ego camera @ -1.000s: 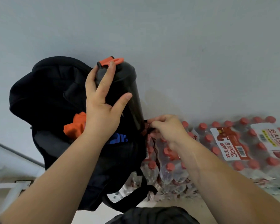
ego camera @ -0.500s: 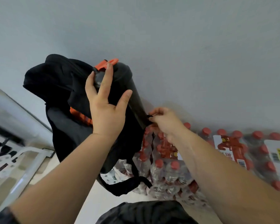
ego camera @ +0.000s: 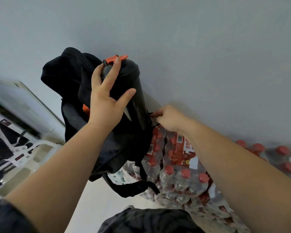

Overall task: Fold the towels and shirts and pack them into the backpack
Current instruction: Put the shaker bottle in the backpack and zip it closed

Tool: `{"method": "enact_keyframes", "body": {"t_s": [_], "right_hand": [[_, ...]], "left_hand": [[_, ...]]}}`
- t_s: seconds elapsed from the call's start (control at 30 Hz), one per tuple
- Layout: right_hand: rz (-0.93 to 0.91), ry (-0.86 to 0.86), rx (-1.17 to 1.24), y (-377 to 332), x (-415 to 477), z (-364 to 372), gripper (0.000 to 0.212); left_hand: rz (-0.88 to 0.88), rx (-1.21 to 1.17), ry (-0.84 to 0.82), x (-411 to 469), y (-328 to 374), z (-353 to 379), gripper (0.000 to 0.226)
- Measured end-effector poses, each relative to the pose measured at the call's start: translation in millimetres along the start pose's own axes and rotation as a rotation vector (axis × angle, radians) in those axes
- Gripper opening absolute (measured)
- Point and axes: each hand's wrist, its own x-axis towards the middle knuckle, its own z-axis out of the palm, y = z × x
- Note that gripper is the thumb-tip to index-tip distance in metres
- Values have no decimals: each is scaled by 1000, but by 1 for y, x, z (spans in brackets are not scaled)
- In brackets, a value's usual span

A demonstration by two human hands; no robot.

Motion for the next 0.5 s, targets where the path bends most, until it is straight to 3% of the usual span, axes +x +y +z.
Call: {"method": "enact_keyframes", "body": {"t_s": [0.13,0.3,0.4,0.5], "right_hand": [[70,55,430,4,2,3,49],[169,138,1015,15,-11,-6,41],[187,156,1126,23,-20,-9,36],[196,171,1052,34,-21,-9,36]], "left_hand": [[-90,-51,62,-4,12,10,74],[-213,-170,186,-8,31,38,73],[-305,-274,234,-19,31,54,74],[-263,-287,231,-28,24,60,74]]}}
